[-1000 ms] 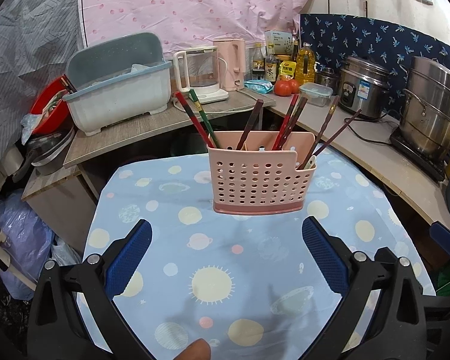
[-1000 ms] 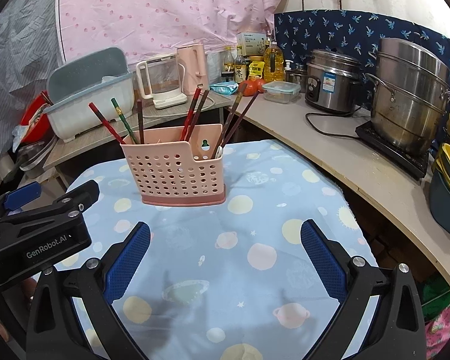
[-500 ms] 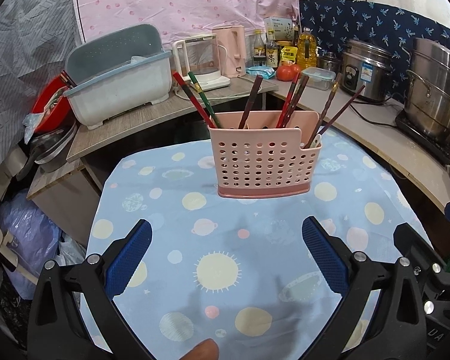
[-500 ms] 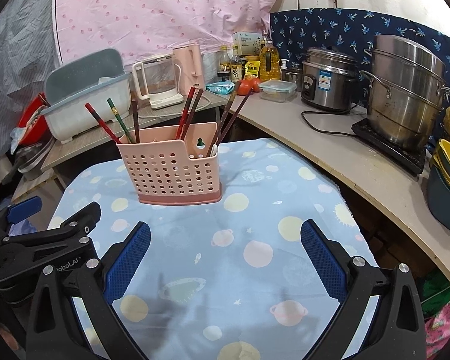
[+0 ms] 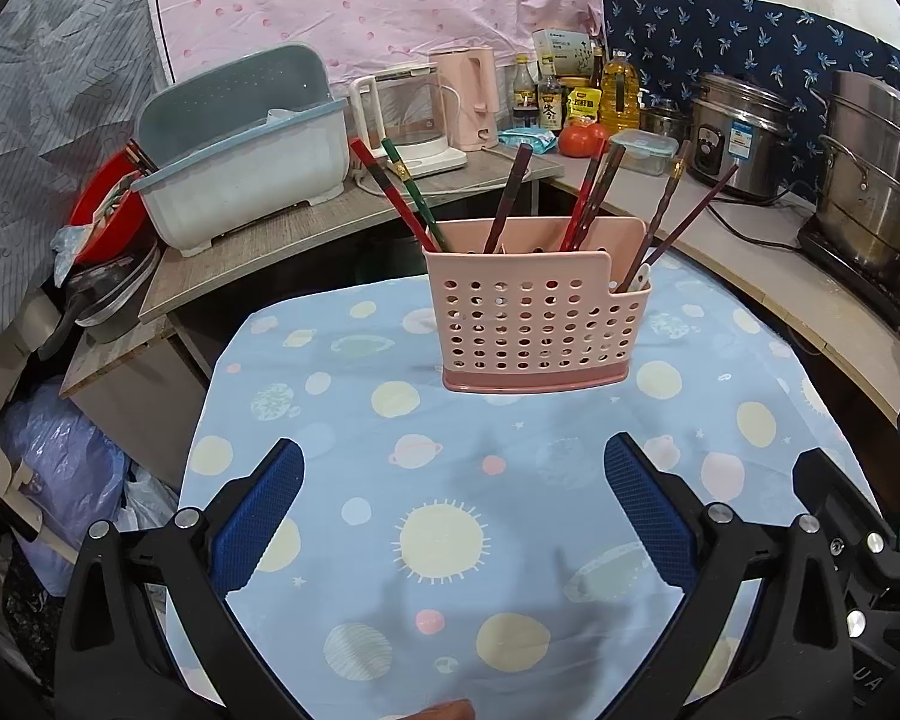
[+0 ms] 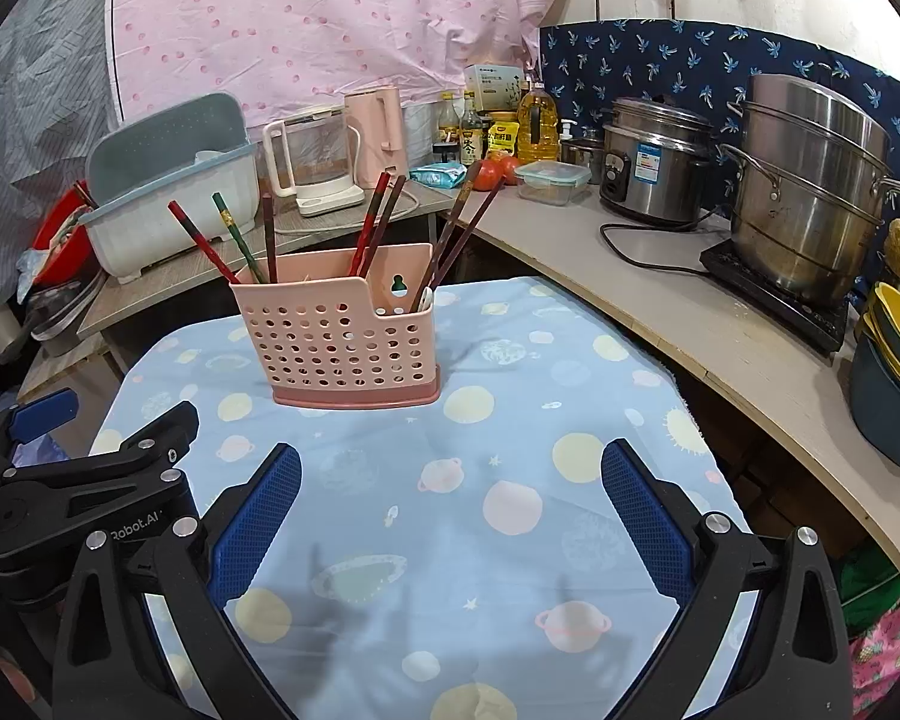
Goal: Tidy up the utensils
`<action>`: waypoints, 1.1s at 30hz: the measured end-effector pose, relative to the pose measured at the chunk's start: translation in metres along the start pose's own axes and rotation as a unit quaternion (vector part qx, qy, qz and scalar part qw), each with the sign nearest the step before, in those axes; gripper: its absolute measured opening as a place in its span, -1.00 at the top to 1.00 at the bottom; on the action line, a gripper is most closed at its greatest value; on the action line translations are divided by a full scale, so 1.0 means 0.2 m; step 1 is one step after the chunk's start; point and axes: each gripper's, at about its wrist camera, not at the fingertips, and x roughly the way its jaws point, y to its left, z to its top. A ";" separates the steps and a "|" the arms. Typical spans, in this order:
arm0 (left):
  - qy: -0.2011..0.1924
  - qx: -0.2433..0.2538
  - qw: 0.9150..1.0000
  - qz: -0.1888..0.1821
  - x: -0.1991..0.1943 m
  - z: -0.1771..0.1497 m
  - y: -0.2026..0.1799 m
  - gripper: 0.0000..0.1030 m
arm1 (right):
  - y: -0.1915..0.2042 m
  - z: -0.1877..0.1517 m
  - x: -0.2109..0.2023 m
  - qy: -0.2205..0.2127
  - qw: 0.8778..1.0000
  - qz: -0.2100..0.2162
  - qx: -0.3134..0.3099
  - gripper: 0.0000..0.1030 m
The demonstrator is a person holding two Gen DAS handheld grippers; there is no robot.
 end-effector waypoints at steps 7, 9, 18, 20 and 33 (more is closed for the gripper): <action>0.002 0.000 1.000 0.004 0.00 0.00 0.00 -0.86 | -0.01 0.00 0.00 -0.002 1.000 -0.004 0.001 -0.87; 0.003 -0.004 1.000 0.012 0.00 -0.01 0.01 -0.86 | -0.01 -0.01 0.00 -0.002 1.000 -0.005 0.001 -0.87; 0.014 -0.015 1.000 0.016 0.02 -0.02 0.05 -0.86 | -0.01 -0.01 0.01 0.000 1.000 -0.008 -0.002 -0.87; 0.016 -0.017 1.000 0.013 0.02 -0.01 0.05 -0.86 | -0.01 -0.01 0.01 0.000 1.000 -0.008 -0.002 -0.87; 0.017 -0.016 1.000 0.009 0.01 -0.01 0.05 -0.86 | -0.01 -0.01 0.01 0.002 1.000 -0.009 -0.003 -0.87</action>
